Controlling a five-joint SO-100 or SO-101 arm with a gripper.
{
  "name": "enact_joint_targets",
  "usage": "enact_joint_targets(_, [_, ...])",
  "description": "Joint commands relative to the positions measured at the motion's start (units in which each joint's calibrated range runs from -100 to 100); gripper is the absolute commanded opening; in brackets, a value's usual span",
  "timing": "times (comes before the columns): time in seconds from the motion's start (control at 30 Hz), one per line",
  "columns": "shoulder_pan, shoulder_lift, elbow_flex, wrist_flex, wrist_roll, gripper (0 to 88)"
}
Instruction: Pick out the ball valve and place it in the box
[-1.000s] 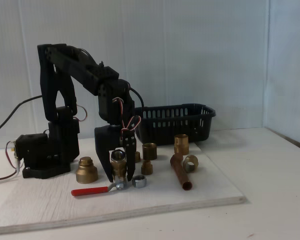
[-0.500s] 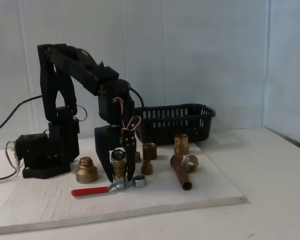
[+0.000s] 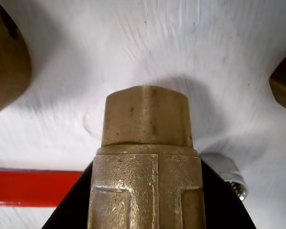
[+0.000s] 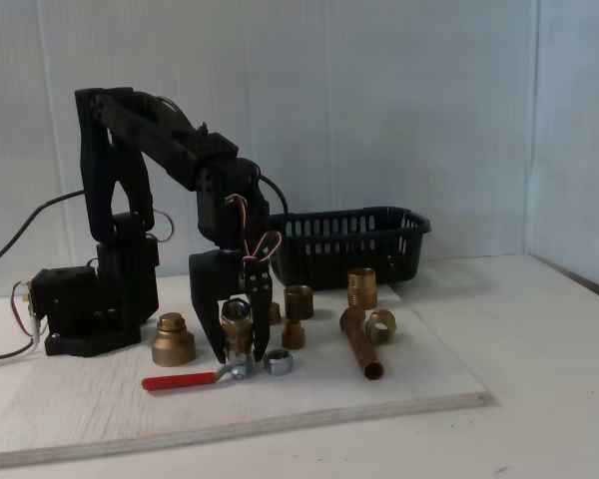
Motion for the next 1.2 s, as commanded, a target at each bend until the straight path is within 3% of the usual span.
enact_joint_targets(0.0, [-1.1, -1.3, -10.8, 11.1, -0.9, 0.9])
enact_joint_targets(0.3, [-5.3, -0.6, -27.6, 31.7, -1.1, 0.9])
enact_joint_targets(0.53, [-6.7, -1.4, -28.8, 32.5, -1.4, 0.9])
enact_joint_targets(1.17, [-18.6, -1.3, -38.5, 32.6, -11.8, 0.9])
